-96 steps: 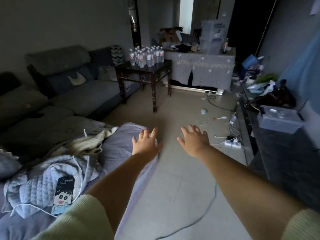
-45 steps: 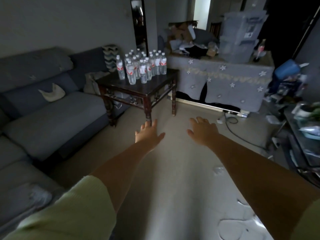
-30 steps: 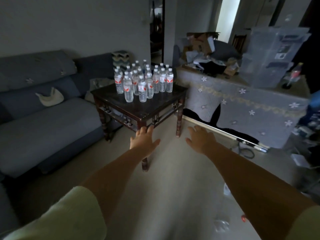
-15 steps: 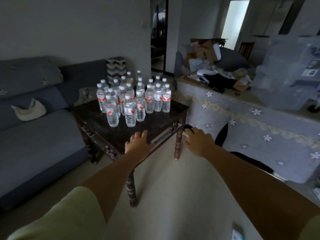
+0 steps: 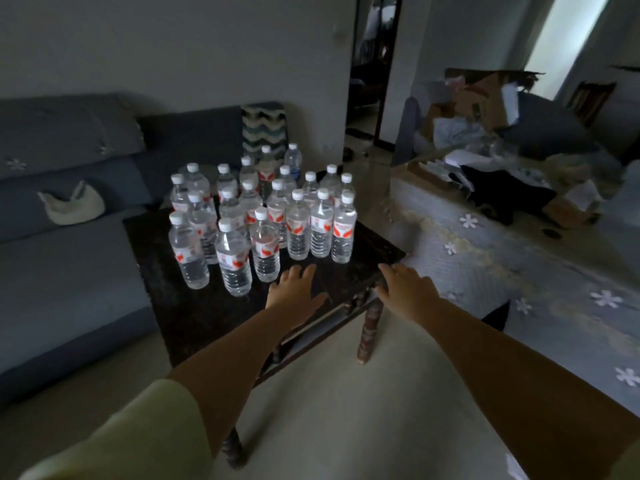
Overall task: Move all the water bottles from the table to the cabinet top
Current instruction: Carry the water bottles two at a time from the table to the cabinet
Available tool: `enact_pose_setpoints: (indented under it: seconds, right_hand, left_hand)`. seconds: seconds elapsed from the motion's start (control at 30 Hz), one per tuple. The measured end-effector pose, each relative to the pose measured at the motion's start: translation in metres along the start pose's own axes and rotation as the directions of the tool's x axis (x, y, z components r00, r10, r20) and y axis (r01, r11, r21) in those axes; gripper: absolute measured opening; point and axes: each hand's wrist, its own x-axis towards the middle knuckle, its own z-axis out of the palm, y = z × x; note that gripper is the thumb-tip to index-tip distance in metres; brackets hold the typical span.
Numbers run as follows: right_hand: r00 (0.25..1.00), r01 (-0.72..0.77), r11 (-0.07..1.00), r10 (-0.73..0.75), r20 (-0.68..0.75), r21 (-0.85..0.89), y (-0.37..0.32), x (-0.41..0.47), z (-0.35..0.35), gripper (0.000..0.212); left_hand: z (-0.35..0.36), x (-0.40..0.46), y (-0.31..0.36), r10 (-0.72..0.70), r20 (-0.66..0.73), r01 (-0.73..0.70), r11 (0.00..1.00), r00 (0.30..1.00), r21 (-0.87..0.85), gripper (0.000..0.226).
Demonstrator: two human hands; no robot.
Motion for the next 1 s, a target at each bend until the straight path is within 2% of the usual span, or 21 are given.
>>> enact_pose_setpoints:
  seconds: [0.17, 0.27, 0.4, 0.5, 0.57, 0.63, 0.7, 0.77, 0.8, 0.87, 0.93, 1.0]
  right_hand:
    - [0.988, 0.149, 0.987, -0.146, 0.053, -0.059, 0.012, 0.093, -0.001, 0.056]
    - [0.963, 0.255, 0.967, -0.253, 0.087, -0.007, -0.011, 0.132, 0.009, 0.052]
    - [0.898, 0.423, 0.905, -0.426, 0.111, 0.048, -0.064, 0.186, 0.021, 0.058]
    - [0.874, 0.463, 0.884, -0.467, 0.134, 0.058, -0.096, 0.217, 0.032, 0.064]
    - [0.855, 0.484, 0.871, -0.491, 0.168, 0.087, -0.110, 0.236, 0.039, 0.071]
    - [0.837, 0.492, 0.857, -0.514, 0.189, 0.153, -0.120, 0.255, 0.047, 0.078]
    - [0.816, 0.487, 0.823, -0.549, 0.184, 0.294, -0.126, 0.268, 0.054, 0.086]
    - [0.773, 0.508, 0.749, -0.614, 0.160, 0.425, -0.137, 0.277, 0.066, 0.092]
    - [0.750, 0.519, 0.697, -0.649, 0.127, 0.495, -0.143, 0.277, 0.070, 0.094]
    - [0.720, 0.490, 0.552, -0.692, 0.043, 0.675, -0.159, 0.279, 0.080, 0.091]
    - [0.761, 0.407, 0.444, -0.648, -0.028, 0.798, -0.172, 0.284, 0.097, 0.086]
    - [0.813, 0.370, 0.407, -0.577, -0.078, 0.835, -0.183, 0.286, 0.111, 0.087]
  left_hand:
    - [0.010, 0.047, -0.010, -0.167, -0.027, 0.165, 0.985, 0.986, -0.053, 0.073]
    - [0.011, 0.055, -0.039, -0.276, -0.018, 0.274, 0.958, 0.961, -0.080, 0.070]
    - [0.010, 0.067, -0.092, -0.407, -0.025, 0.404, 0.911, 0.913, -0.084, 0.065]
    - [0.011, 0.077, -0.124, -0.503, 0.018, 0.503, 0.860, 0.864, -0.081, 0.056]
    - [0.013, 0.084, -0.143, -0.528, 0.108, 0.533, 0.846, 0.842, -0.014, 0.050]
    - [0.011, 0.093, -0.158, -0.560, 0.239, 0.573, 0.819, 0.793, 0.018, 0.060]
    - [0.010, 0.099, -0.169, -0.598, 0.335, 0.650, 0.757, 0.728, -0.063, 0.080]
    - [0.017, 0.103, -0.177, -0.635, 0.334, 0.712, 0.669, 0.697, -0.212, 0.092]
    - [0.023, 0.102, -0.178, -0.650, 0.292, 0.712, 0.623, 0.702, -0.323, 0.095]
    - [0.037, 0.106, -0.179, -0.673, 0.163, 0.617, 0.518, 0.721, -0.593, 0.092]
    - [0.052, 0.115, -0.177, -0.693, 0.025, 0.421, 0.408, 0.721, -0.810, 0.084]
    - [0.067, 0.126, -0.175, -0.730, -0.085, 0.274, 0.358, 0.678, -0.893, 0.091]
